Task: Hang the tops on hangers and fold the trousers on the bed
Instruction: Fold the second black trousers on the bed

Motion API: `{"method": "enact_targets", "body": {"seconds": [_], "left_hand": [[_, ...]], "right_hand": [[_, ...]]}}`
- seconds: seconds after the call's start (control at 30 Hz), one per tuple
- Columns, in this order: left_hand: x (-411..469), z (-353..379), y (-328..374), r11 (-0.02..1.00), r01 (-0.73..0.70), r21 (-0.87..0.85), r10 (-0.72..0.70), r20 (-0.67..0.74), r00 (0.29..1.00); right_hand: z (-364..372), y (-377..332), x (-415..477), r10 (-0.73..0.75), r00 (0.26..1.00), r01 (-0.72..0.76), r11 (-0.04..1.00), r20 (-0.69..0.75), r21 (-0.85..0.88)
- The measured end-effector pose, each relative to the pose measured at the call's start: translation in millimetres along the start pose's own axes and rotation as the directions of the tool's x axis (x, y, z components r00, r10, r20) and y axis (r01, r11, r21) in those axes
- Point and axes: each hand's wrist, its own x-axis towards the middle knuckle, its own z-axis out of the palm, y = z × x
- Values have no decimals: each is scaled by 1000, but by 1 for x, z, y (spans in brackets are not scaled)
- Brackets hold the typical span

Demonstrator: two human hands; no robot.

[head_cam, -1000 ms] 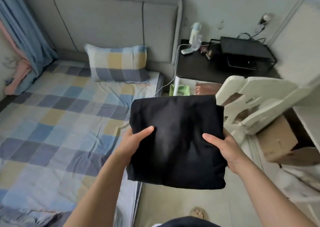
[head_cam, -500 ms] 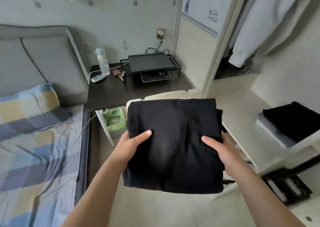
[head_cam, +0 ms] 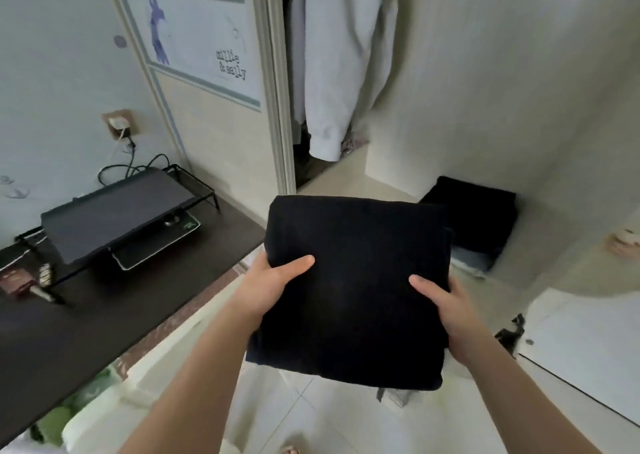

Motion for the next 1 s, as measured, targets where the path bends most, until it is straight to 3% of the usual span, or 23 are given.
{"method": "enact_targets", "body": {"seconds": [0.17,0.37,0.57,0.83,1.0], "left_hand": [[103,15,40,984,8,178,-39,170,985],[195,57,57,976,18,219,-80,279,957],[271,98,60,981,27,194,-79,267,961],[357,153,55,967,84,241,-128,175,976],[411,200,37,953,156,260,-225,263,938]], "right_hand": [[11,-2,42,47,974,-20,992,-220,125],[5,-12,101,81,914,-2,981,-398,194],[-14,-26,205,33,863,80,976,-504,201],[-40,-34,318,117,827,2,978,-549,210],[-81,-36,350,141,763,-31,983,-632,182]]}}
